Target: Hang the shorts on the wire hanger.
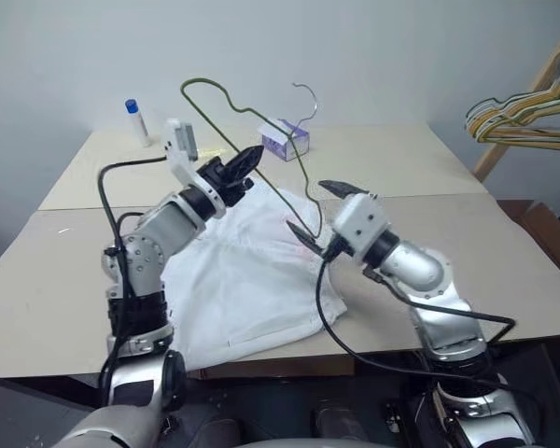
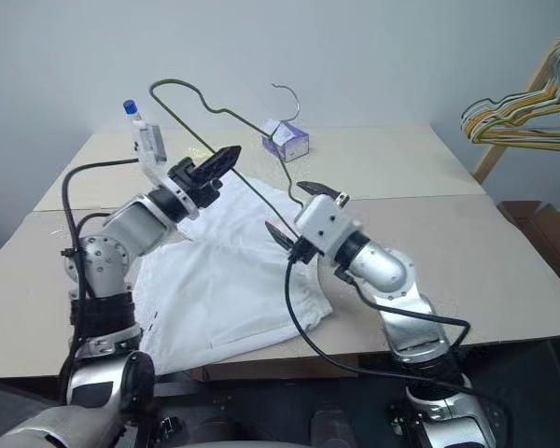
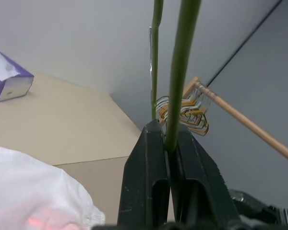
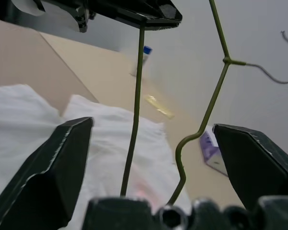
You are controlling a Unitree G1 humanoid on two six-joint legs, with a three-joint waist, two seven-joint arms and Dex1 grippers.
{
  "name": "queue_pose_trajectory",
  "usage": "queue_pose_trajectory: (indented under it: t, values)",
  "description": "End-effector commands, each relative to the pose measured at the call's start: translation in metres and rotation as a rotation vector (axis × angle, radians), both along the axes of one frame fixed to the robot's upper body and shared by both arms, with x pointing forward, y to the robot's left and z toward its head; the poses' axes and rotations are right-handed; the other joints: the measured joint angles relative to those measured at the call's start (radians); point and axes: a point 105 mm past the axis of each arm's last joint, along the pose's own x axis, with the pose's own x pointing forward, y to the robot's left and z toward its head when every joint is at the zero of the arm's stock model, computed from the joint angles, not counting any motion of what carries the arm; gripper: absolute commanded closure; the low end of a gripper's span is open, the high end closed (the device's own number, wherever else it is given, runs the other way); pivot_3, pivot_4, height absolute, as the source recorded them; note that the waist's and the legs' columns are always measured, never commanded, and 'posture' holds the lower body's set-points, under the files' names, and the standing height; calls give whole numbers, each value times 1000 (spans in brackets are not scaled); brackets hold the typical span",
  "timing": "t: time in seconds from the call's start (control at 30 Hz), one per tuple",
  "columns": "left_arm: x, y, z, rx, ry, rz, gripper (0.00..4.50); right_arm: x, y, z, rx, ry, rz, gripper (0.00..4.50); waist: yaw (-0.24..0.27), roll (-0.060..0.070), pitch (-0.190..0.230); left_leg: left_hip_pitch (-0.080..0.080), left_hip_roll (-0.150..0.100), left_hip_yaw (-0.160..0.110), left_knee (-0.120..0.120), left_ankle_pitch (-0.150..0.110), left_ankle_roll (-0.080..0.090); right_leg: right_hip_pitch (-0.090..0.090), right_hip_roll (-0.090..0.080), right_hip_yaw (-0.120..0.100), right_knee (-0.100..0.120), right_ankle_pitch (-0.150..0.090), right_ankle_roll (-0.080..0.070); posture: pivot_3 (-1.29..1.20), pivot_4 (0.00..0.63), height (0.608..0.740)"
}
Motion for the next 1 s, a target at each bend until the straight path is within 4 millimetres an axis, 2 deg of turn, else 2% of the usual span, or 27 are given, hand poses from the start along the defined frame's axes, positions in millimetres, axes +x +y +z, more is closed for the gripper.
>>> queue_pose_trajectory:
  t: [0.03, 0.13, 0.27, 0.37, 0.5, 0.7, 1.0]
  values:
    - [-25, 8, 32, -14, -173, -188, 4500, -7, -19, 24, 105, 195, 132, 39, 0, 0, 0, 0, 0, 0, 0, 0, 0, 0, 0, 0, 0, 0, 0, -38, 0, 740]
    - [-38, 16, 43, 20, -272, -276, 4500, -12, -31, 23, 89, 394, 226, 39, 1, 0, 0, 0, 1, 0, 0, 0, 0, 0, 0, 0, 0, 0, -1, -35, 0, 740]
    - [-57, 26, 55, 24, -431, -414, 4500, -23, -42, 15, 130, 746, 403, 39, 2, 0, 0, 1, 1, 0, -1, 0, 0, 0, 0, -2, 0, -1, -2, -38, 0, 740]
    - [-61, 30, 57, 2, -487, -466, 4500, -23, -40, 10, 174, 841, 478, 39, 1, 0, 0, 0, 1, 0, -1, 0, 0, 0, 0, -2, 0, -1, -2, -44, 0, 740]
    - [-63, 31, 58, -32, -525, -525, 4500, -22, -19, -2, 145, 866, 534, 39, -5, 0, 0, 0, 1, 0, 0, 0, 0, 0, 0, -2, 0, -1, -2, -50, 0, 740]
    - [-62, 25, 53, -33, -535, -535, 4500, -17, 8, 7, 167, 823, 580, 39, 0, 0, 0, -1, 1, 0, 0, 0, 0, -1, 1, -1, 1, -1, -1, -48, 0, 740]
    - [-62, 23, 49, -26, -545, -520, 4500, -17, 16, 12, 159, 803, 592, 39, 1, 0, 0, -1, 2, 0, 0, 0, 0, -1, 0, -2, 1, -1, -1, -50, 0, 740]
